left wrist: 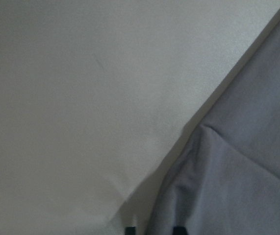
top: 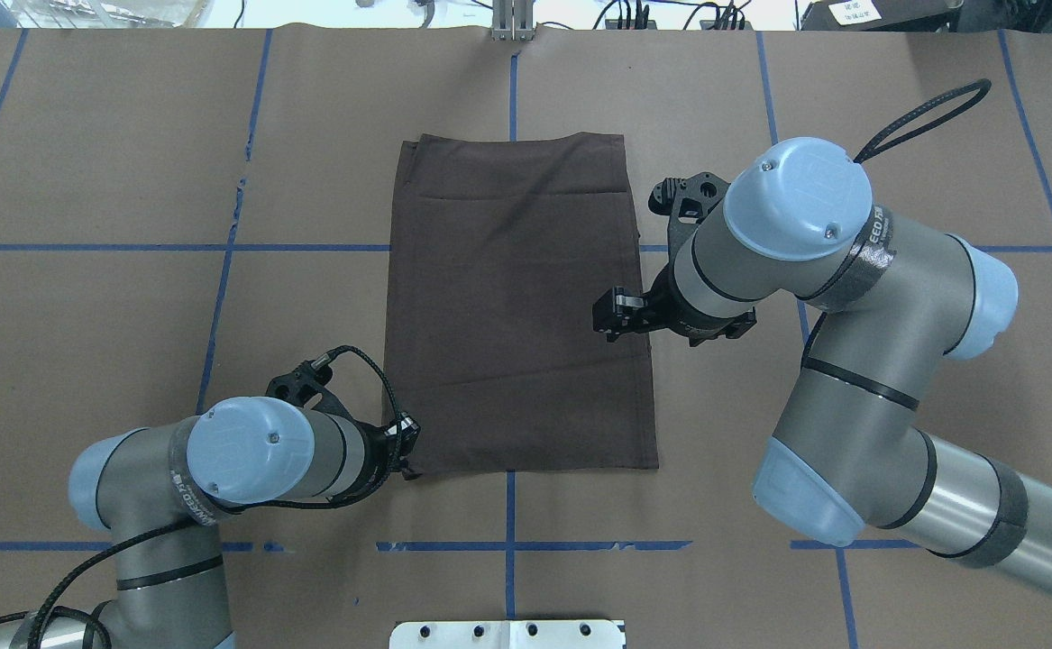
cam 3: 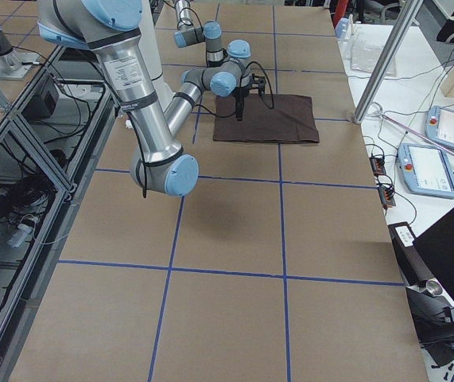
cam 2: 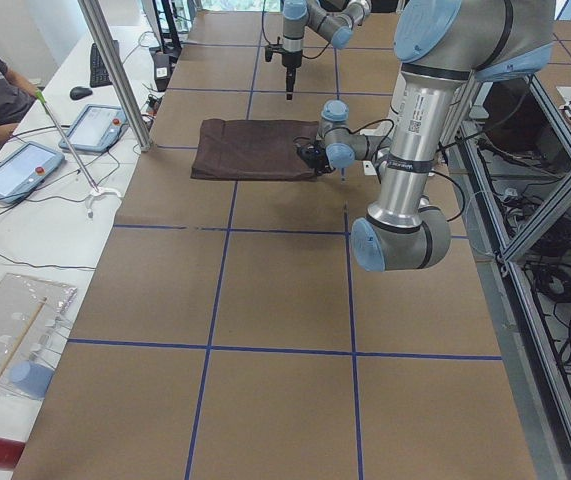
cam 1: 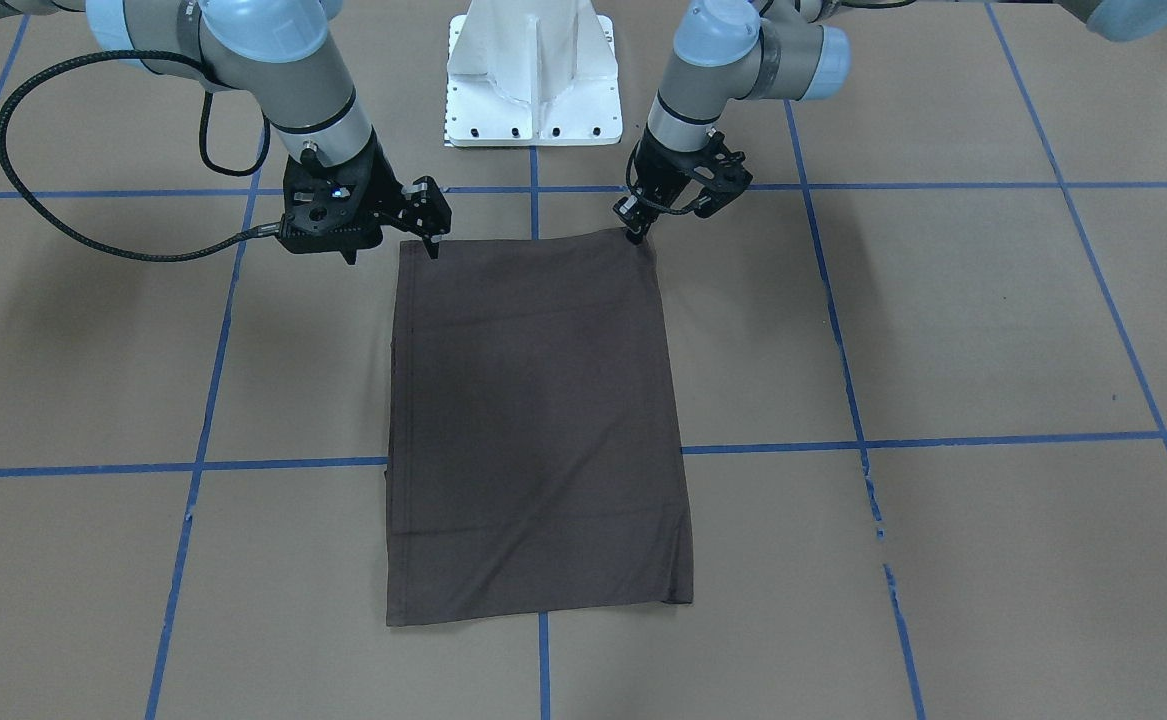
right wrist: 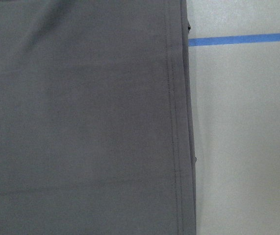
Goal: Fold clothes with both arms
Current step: 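Move both grippers to the shirt's near corners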
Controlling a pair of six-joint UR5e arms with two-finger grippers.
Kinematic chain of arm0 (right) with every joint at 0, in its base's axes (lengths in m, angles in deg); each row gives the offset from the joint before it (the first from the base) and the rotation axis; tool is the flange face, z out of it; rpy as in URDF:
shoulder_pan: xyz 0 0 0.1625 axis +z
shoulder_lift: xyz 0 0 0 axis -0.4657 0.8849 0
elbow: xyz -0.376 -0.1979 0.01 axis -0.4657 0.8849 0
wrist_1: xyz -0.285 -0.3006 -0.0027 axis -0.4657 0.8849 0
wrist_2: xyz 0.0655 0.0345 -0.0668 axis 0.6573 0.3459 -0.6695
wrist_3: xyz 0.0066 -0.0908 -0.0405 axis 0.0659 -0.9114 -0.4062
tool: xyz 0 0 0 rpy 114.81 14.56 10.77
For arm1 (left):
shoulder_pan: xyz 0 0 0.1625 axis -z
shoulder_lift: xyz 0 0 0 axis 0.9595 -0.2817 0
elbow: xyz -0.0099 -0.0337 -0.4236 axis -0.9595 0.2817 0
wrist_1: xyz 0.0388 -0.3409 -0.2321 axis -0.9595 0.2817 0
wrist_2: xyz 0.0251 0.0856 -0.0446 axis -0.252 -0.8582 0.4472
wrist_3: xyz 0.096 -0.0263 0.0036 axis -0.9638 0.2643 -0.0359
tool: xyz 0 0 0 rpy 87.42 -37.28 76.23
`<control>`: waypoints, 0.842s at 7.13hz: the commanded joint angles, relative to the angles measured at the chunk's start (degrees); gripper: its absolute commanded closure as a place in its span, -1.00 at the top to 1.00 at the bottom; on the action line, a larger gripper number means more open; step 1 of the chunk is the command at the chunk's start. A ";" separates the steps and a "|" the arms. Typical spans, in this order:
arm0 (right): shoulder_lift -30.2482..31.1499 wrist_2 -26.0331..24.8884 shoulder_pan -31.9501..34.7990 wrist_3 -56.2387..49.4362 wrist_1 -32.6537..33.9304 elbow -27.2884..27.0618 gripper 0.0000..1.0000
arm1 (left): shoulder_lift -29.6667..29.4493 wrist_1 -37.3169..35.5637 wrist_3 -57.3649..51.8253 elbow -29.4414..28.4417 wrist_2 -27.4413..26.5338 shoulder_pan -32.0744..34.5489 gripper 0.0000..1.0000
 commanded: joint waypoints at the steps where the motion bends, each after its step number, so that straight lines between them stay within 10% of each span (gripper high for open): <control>1: 0.45 -0.08 -0.09 0.35 0.00 -0.31 1.00 | 0.21 -0.02 -1.56 0.53 0.04 -0.53 -1.00; 4: 0.11 -1.65 -5.42 20.04 -0.18 -1.80 1.00 | -0.22 -0.02 -8.67 2.46 0.48 -0.53 -1.00; 6: 0.19 -13.81 -14.80 33.50 -0.18 -1.55 1.00 | -0.58 -1.86 -9.04 2.82 0.39 -0.36 -1.00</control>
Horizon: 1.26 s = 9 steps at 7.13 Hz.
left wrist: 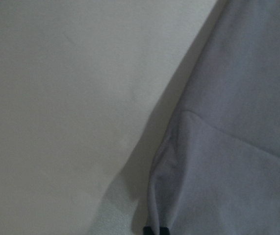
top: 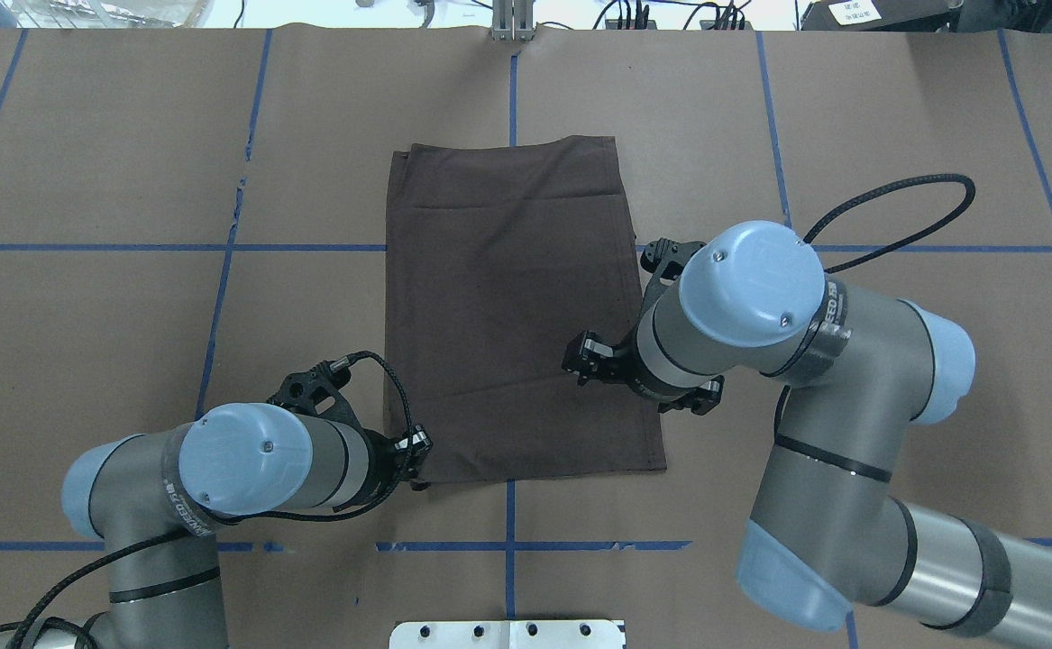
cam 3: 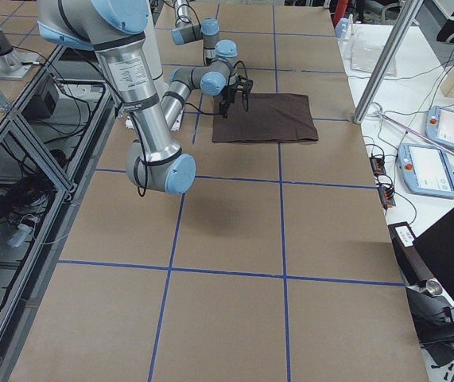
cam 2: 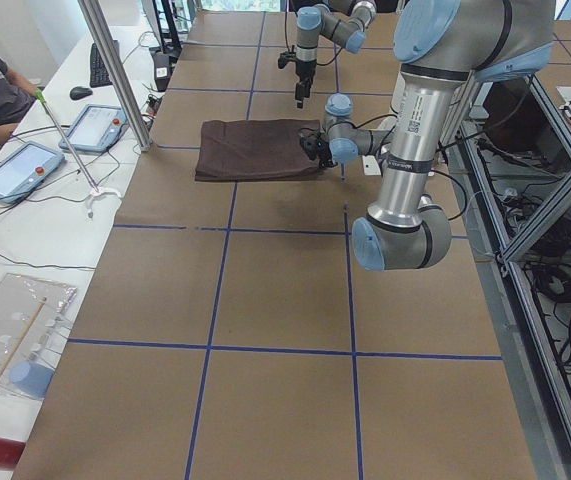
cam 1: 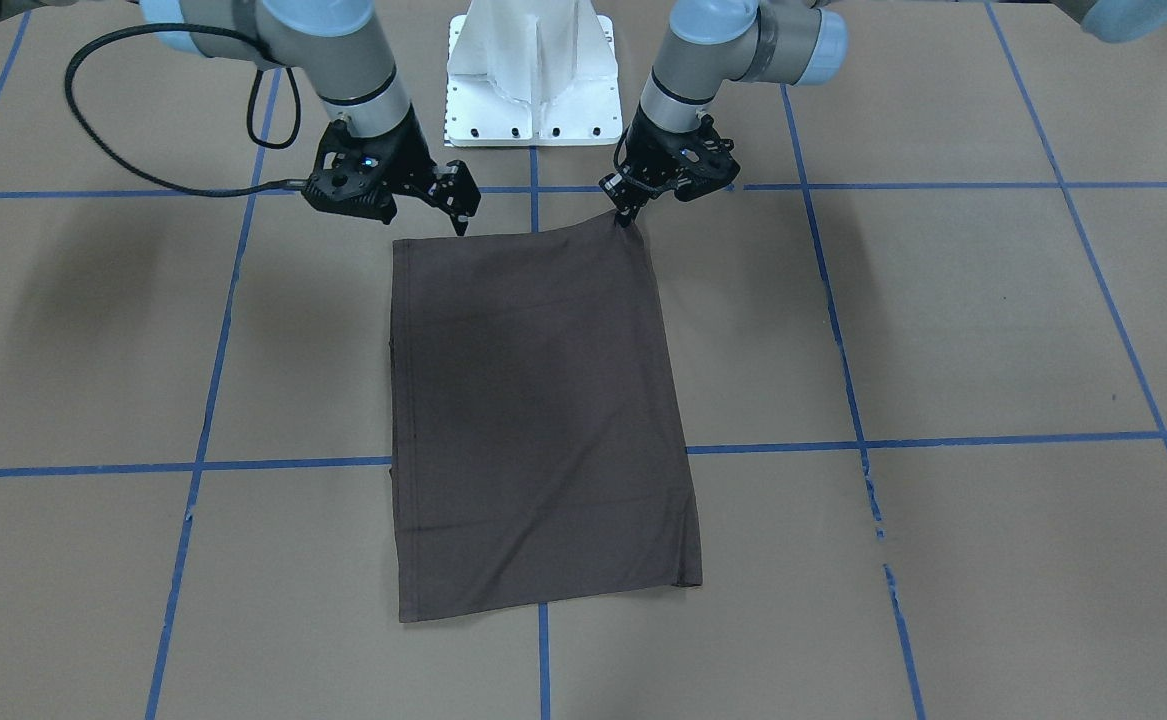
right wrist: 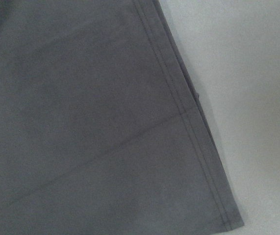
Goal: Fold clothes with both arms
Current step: 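Move both grippers to the shirt's near corners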
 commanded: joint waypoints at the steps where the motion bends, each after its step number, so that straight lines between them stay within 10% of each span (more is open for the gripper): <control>1: 0.13 -10.18 -8.26 12.18 0.07 0.99 1.00 | -0.17 -0.72 -0.54 0.12 -0.03 0.09 -1.00; 9: -3.56 -10.12 -7.32 17.84 0.07 11.71 1.00 | -0.96 -0.81 -0.45 0.21 0.06 0.18 -1.00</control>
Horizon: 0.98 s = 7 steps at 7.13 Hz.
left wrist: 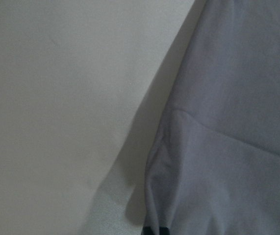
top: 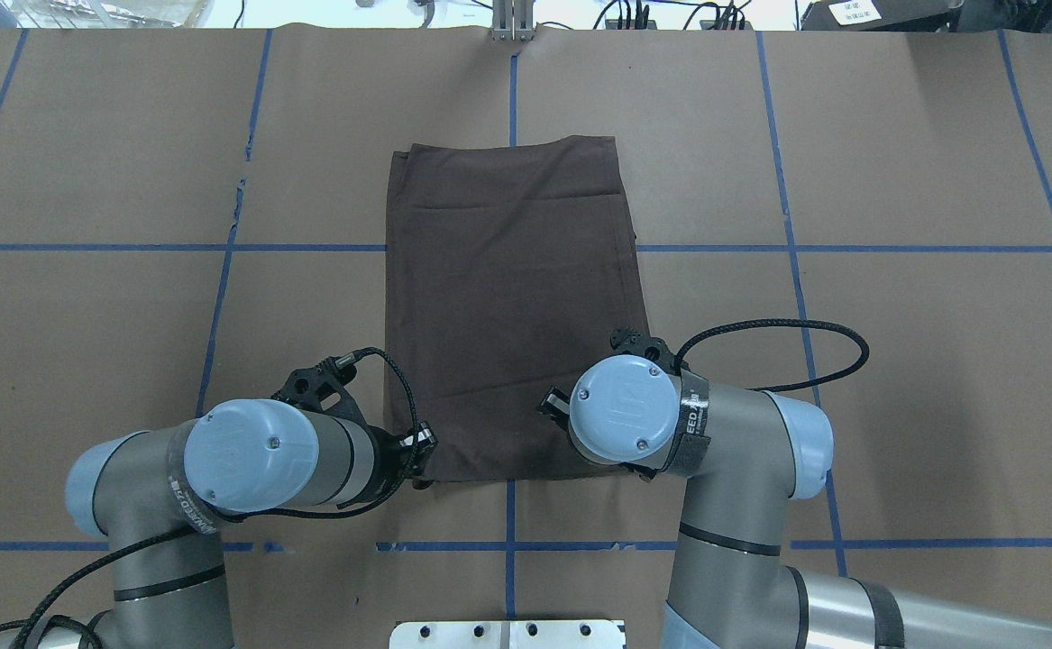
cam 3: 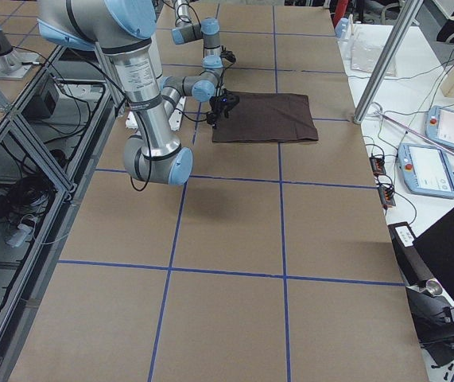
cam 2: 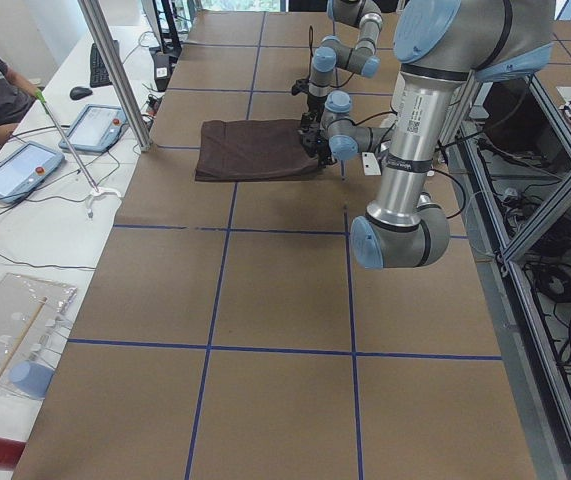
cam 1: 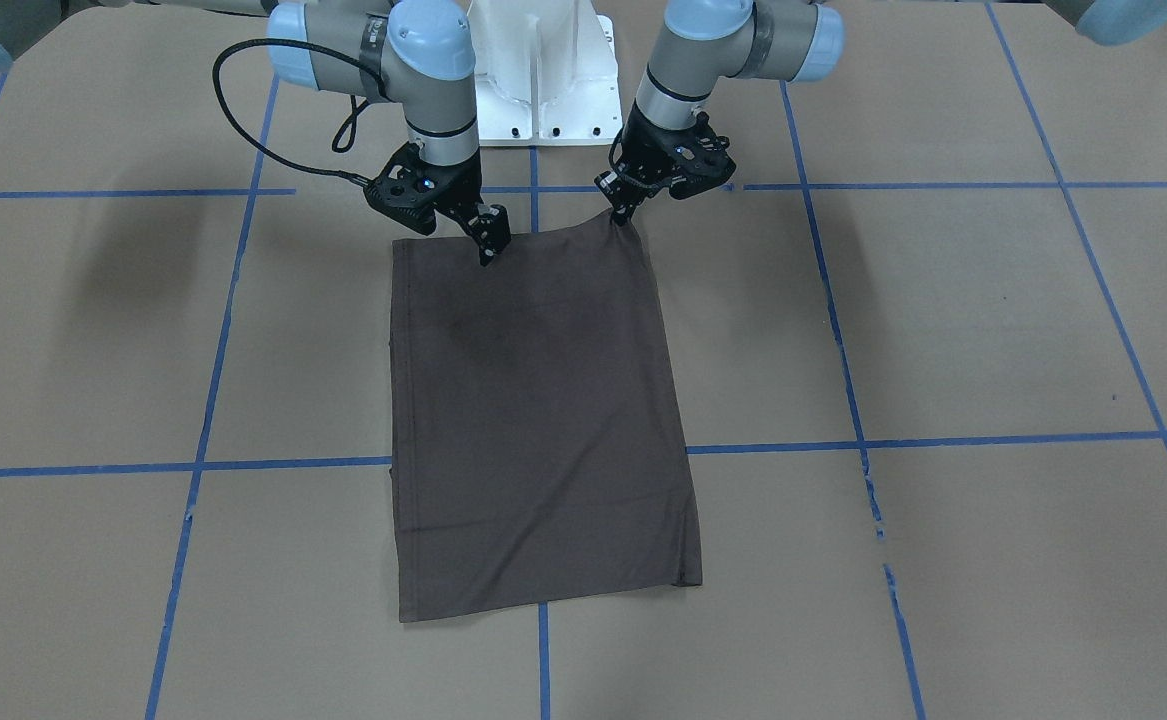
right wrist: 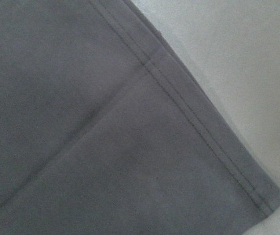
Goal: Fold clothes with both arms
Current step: 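Grasp the near corners of the shirt with both grippers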
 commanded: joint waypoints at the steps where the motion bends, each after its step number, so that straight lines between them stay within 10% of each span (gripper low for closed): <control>1: 0.19 0.27 0.11 0.02 0.00 1.03 1.00 | -0.14 -0.03 0.00 0.07 -0.04 0.03 -1.00; 7: 3.45 0.36 -1.47 0.37 -4.04 0.76 1.00 | -0.23 -0.03 0.00 0.34 0.05 0.12 -1.00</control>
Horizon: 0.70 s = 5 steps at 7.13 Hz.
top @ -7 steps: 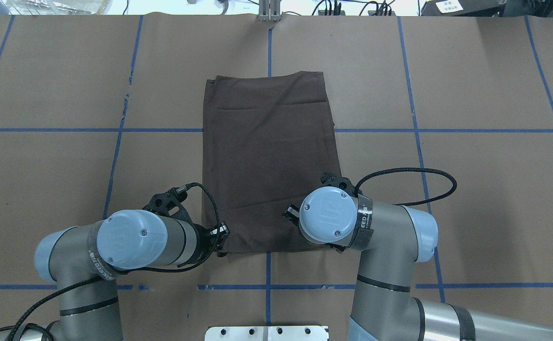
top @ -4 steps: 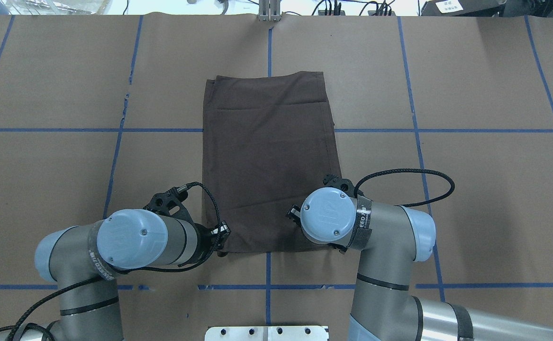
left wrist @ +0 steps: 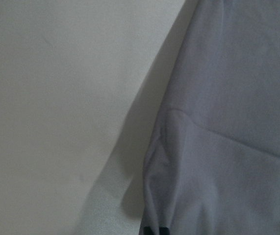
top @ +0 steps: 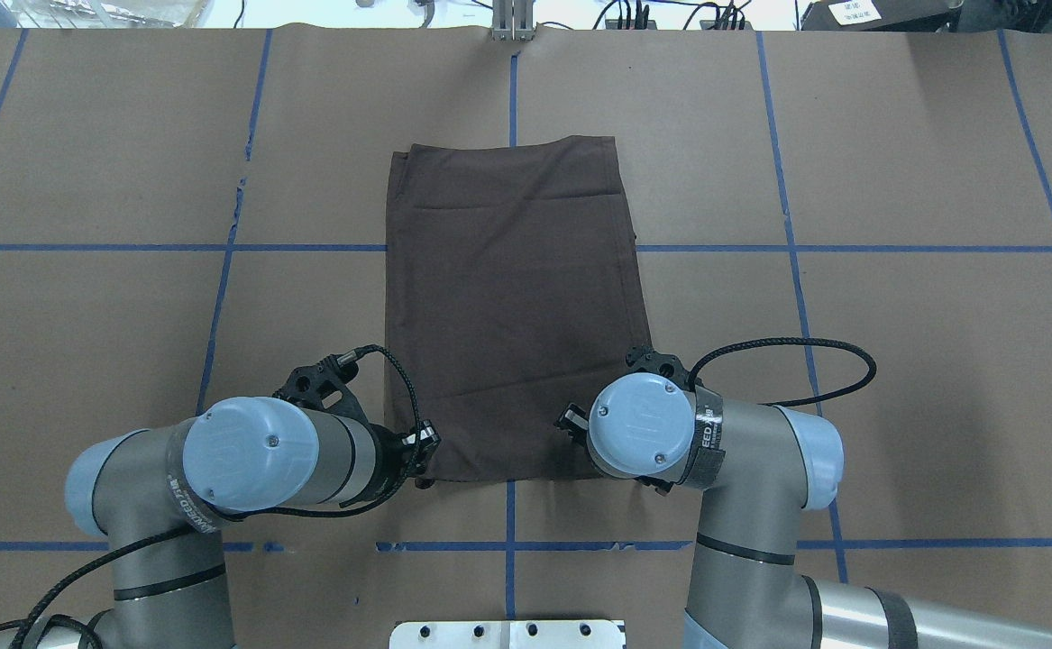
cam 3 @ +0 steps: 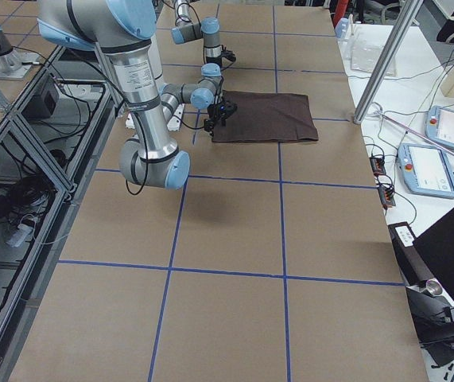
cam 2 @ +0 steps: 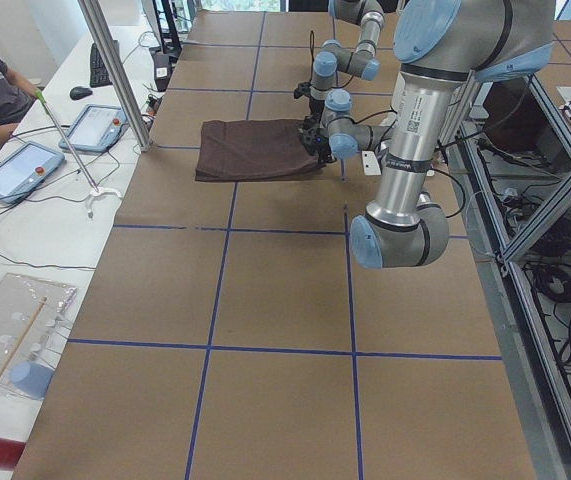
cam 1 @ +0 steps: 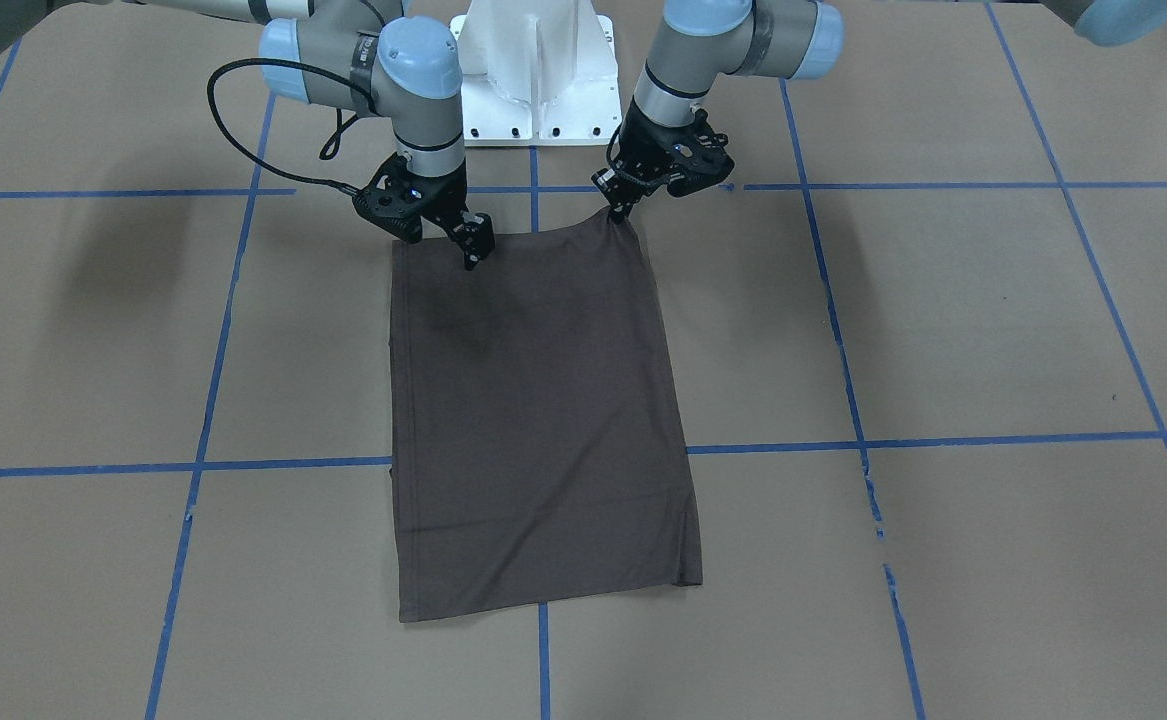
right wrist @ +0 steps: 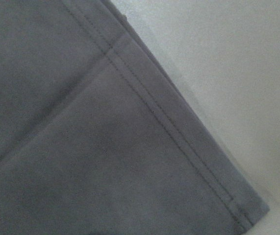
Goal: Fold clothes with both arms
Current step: 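Grasp the near corners of the shirt with both grippers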
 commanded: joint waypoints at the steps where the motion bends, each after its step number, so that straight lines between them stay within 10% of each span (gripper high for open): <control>1: 0.43 -0.06 -0.52 0.20 -0.91 0.11 1.00 | -0.01 0.00 0.00 0.01 0.00 0.01 -1.00; 5: 0.43 -0.24 -0.88 1.25 -0.91 0.11 1.00 | -0.01 0.00 0.00 0.01 -0.08 0.01 -1.00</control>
